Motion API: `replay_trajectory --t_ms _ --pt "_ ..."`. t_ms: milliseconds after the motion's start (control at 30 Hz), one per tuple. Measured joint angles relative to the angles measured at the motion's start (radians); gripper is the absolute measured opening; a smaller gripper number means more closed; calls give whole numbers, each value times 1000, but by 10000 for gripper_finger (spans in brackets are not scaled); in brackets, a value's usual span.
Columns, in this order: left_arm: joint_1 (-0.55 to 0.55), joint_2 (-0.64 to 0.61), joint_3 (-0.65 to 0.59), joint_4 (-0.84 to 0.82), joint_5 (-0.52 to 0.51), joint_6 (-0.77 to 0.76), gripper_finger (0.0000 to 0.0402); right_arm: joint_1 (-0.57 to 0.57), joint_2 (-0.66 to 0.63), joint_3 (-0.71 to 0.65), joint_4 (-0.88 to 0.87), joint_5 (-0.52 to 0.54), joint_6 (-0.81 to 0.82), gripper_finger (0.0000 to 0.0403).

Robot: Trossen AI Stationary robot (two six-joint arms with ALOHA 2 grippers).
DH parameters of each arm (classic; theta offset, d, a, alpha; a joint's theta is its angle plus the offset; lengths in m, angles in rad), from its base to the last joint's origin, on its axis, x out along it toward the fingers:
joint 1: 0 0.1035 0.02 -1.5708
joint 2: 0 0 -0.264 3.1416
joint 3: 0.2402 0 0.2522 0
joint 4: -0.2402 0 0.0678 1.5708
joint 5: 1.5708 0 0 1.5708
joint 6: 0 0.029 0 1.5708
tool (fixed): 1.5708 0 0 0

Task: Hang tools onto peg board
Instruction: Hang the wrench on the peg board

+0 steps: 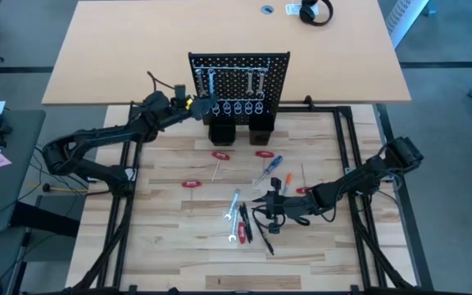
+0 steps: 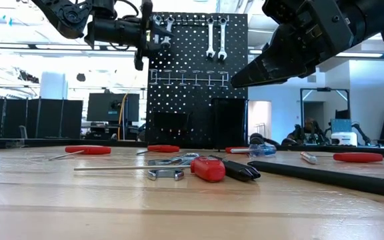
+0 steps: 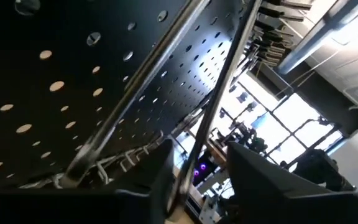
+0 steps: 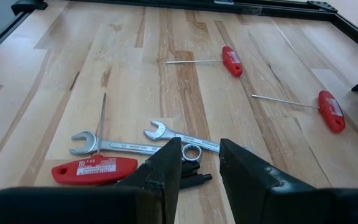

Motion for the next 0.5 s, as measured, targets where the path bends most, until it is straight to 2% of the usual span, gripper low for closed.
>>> replay_trajectory --t_ms 200,500 --pt "-5 0 0 1 88 11 195 0 0 0 0 0 0 118" --pt "-70 -1 0 -54 108 74 203 1 0 0 -8 -1 0 118"
